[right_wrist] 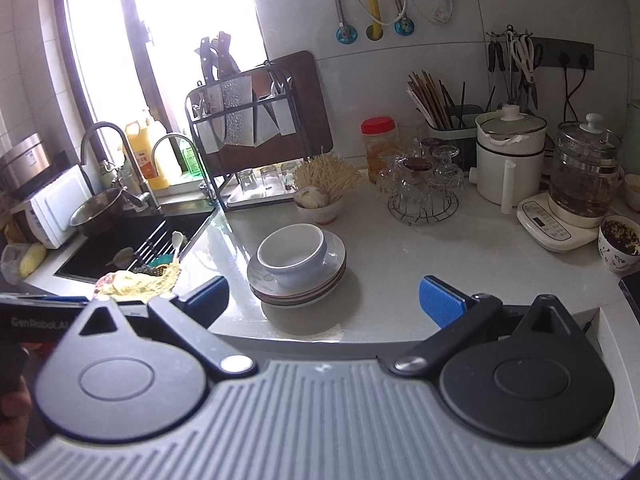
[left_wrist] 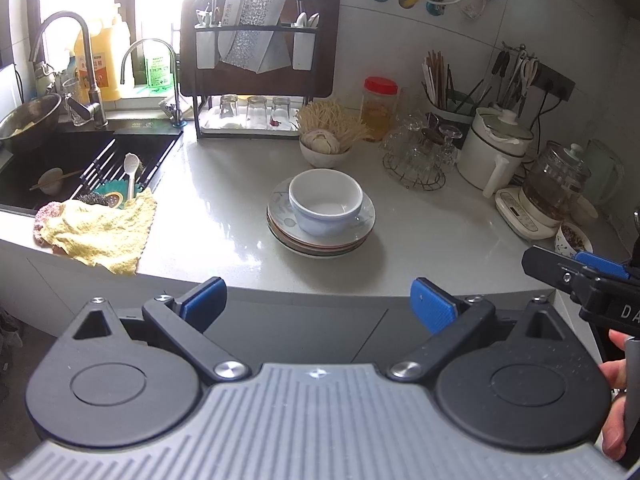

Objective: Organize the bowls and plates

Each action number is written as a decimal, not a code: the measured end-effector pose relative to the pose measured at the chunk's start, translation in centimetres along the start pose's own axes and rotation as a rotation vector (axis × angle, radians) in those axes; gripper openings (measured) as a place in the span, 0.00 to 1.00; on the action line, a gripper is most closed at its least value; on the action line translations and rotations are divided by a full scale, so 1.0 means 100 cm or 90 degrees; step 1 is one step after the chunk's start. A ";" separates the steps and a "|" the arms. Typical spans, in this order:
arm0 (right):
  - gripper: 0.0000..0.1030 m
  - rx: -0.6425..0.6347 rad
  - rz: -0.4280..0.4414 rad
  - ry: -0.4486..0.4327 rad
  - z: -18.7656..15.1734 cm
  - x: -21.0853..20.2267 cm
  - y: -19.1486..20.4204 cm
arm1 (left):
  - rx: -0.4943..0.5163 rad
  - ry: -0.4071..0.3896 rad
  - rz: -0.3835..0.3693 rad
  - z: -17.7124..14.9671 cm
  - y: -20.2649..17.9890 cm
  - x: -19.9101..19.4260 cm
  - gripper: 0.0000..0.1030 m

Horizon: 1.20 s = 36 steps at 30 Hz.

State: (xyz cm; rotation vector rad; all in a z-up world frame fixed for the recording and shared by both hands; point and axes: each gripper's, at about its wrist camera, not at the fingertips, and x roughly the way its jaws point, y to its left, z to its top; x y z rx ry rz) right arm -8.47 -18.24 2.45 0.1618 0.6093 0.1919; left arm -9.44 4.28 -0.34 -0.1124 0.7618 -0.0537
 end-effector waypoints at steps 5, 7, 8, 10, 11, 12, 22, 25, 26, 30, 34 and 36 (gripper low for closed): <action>1.00 -0.006 -0.004 0.001 -0.006 -0.002 -0.001 | 0.010 0.006 -0.002 -0.008 -0.004 0.002 0.98; 1.00 -0.012 0.001 0.001 -0.009 -0.003 -0.001 | 0.012 0.002 -0.002 -0.010 -0.006 0.002 0.98; 1.00 -0.015 0.000 0.002 -0.010 -0.004 -0.001 | 0.011 0.001 -0.001 -0.012 -0.006 0.002 0.98; 1.00 -0.019 0.003 0.002 -0.011 -0.005 -0.001 | 0.007 -0.002 -0.005 -0.014 -0.008 0.000 0.98; 1.00 -0.021 0.004 0.002 -0.011 -0.006 0.000 | 0.005 -0.004 -0.006 -0.015 -0.009 -0.001 0.98; 1.00 -0.024 0.004 0.001 -0.011 -0.007 0.000 | 0.003 -0.005 -0.005 -0.017 -0.010 -0.002 0.98; 1.00 -0.019 0.008 -0.014 -0.011 -0.016 -0.009 | 0.006 -0.012 -0.007 -0.024 -0.021 -0.010 0.98; 1.00 -0.019 0.010 -0.016 -0.012 -0.017 -0.010 | 0.009 -0.015 -0.009 -0.024 -0.025 -0.011 0.98; 1.00 -0.017 0.010 -0.017 -0.013 -0.017 -0.011 | 0.009 -0.017 -0.010 -0.023 -0.025 -0.011 0.98; 1.00 -0.015 0.011 -0.016 -0.015 -0.018 -0.012 | 0.011 -0.016 -0.015 -0.022 -0.027 -0.011 0.98; 1.00 -0.012 0.005 -0.017 -0.013 -0.019 -0.015 | 0.018 -0.015 -0.015 -0.020 -0.029 -0.008 0.98; 1.00 -0.010 0.003 -0.016 -0.013 -0.019 -0.015 | 0.021 -0.015 -0.018 -0.019 -0.031 -0.007 0.98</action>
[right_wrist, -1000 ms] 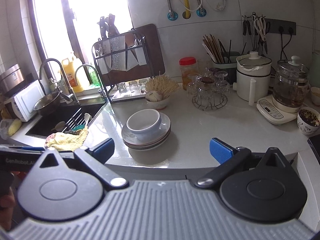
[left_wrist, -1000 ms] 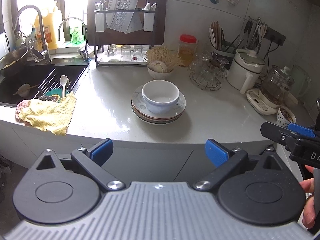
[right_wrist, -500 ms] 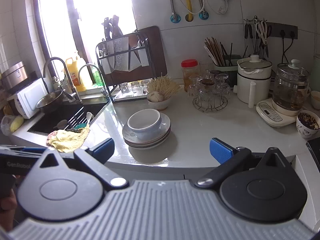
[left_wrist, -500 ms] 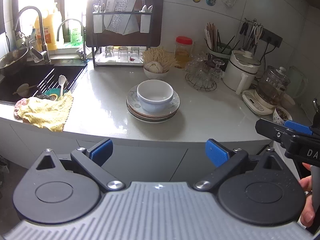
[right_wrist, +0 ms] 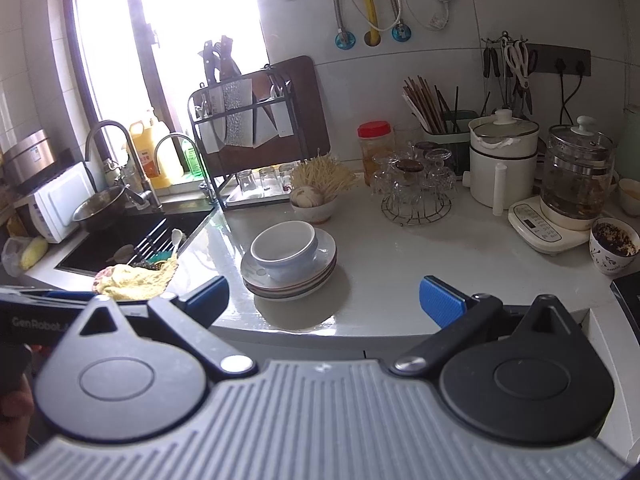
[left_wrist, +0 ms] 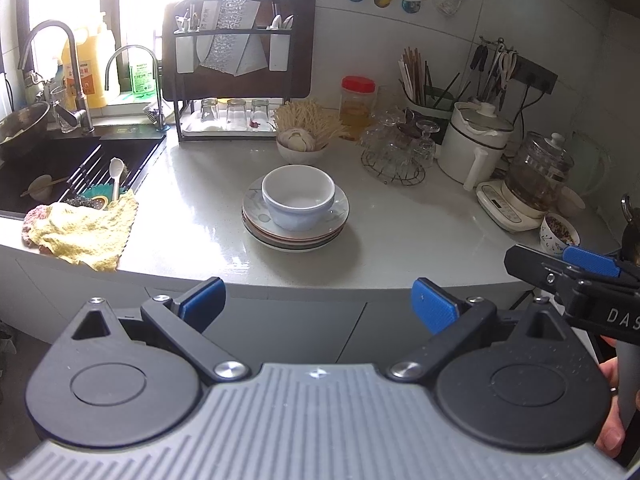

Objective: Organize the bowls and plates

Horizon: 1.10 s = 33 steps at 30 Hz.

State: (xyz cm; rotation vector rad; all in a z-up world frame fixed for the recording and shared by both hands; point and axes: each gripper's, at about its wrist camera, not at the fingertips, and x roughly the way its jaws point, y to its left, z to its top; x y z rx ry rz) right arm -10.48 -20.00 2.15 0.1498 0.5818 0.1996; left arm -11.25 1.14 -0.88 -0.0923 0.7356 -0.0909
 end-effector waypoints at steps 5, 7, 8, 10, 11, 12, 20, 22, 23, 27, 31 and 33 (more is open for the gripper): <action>1.00 -0.003 0.004 -0.008 -0.001 0.000 -0.001 | 0.006 -0.001 -0.002 -0.002 -0.002 0.000 0.98; 1.00 -0.003 0.008 -0.003 -0.002 0.000 -0.001 | 0.007 0.000 -0.005 -0.002 -0.002 0.000 0.98; 1.00 -0.006 0.009 -0.001 -0.003 -0.001 0.000 | 0.008 0.001 -0.006 -0.002 -0.002 0.000 0.98; 1.00 -0.014 0.005 -0.002 -0.004 -0.003 0.000 | 0.008 0.001 -0.006 -0.002 -0.003 0.000 0.98; 1.00 -0.013 0.003 -0.002 -0.004 -0.003 0.000 | 0.008 -0.001 -0.007 -0.003 -0.003 0.000 0.98; 1.00 -0.011 0.001 -0.002 -0.003 -0.002 -0.001 | 0.008 -0.002 -0.006 -0.003 -0.004 0.000 0.98; 1.00 -0.008 0.005 -0.001 -0.006 -0.004 0.000 | 0.009 0.001 -0.003 -0.005 -0.004 -0.002 0.98; 1.00 -0.008 0.005 -0.002 -0.006 -0.005 0.000 | 0.008 0.003 -0.004 -0.006 -0.005 -0.003 0.98; 1.00 -0.009 0.005 -0.001 -0.006 -0.005 -0.001 | 0.008 0.003 -0.004 -0.007 -0.005 -0.003 0.98; 1.00 -0.013 0.001 -0.003 -0.007 -0.007 0.000 | 0.014 0.004 -0.008 -0.007 -0.005 -0.003 0.98; 1.00 -0.014 0.000 -0.004 -0.007 -0.007 0.001 | 0.017 0.007 -0.010 -0.011 -0.004 -0.004 0.98; 1.00 -0.012 -0.002 -0.004 -0.007 -0.006 0.001 | 0.016 0.008 -0.010 -0.012 -0.004 -0.003 0.98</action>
